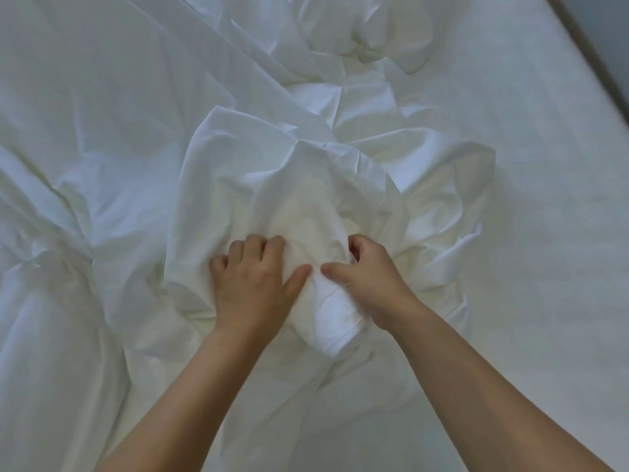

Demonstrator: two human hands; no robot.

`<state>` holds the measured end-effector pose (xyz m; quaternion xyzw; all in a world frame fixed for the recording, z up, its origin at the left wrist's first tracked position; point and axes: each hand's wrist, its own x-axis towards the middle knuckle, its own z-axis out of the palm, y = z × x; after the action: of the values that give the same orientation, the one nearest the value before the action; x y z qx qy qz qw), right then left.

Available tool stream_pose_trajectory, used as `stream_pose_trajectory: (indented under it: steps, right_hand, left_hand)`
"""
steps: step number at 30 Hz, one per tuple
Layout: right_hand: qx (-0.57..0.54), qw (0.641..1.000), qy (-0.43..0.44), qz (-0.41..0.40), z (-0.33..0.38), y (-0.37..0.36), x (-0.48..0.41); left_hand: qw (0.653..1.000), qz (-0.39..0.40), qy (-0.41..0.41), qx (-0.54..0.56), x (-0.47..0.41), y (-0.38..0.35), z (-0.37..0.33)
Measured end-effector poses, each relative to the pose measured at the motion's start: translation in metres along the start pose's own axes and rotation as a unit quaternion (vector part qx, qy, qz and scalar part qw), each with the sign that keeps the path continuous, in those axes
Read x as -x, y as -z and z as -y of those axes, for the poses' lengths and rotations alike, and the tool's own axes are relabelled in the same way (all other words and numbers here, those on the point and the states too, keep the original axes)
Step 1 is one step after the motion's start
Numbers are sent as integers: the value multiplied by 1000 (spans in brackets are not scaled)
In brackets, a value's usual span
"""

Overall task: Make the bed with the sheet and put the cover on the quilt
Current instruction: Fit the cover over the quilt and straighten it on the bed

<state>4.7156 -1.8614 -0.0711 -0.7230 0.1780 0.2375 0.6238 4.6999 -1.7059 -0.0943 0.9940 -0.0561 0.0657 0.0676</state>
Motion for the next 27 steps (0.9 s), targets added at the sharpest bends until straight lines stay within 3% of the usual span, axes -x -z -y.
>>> stream_pose_trajectory:
  steps: [3,7,11,15,18,23,25,27]
  right_hand:
    - [-56,998,-3,1,-4,-8,8]
    - [-54,994,-68,-71,-24,-13,16]
    - [-16,996,-91,-4,-26,-23,18]
    - [22,997,27,-67,-6,-35,19]
    - [99,972,163,-135,5,-34,27]
    - [196,878,418,-123,22,-52,44]
    - [172,881,426,-116,19,-60,48]
    - [39,940,330,-81,17,-61,49]
  left_hand:
    - [998,7,16,54,2,-6,5]
    - [992,-1,47,119,3,1,0]
    - [977,-13,139,159,3,8,11]
    - [961,-3,196,196,0,24,-6]
    - [931,23,238,277,-13,51,-20]
    - [844,266,293,363,-53,81,-10]
    - [837,283,279,377,-60,82,-1]
    - [841,253,271,394,-62,85,6]
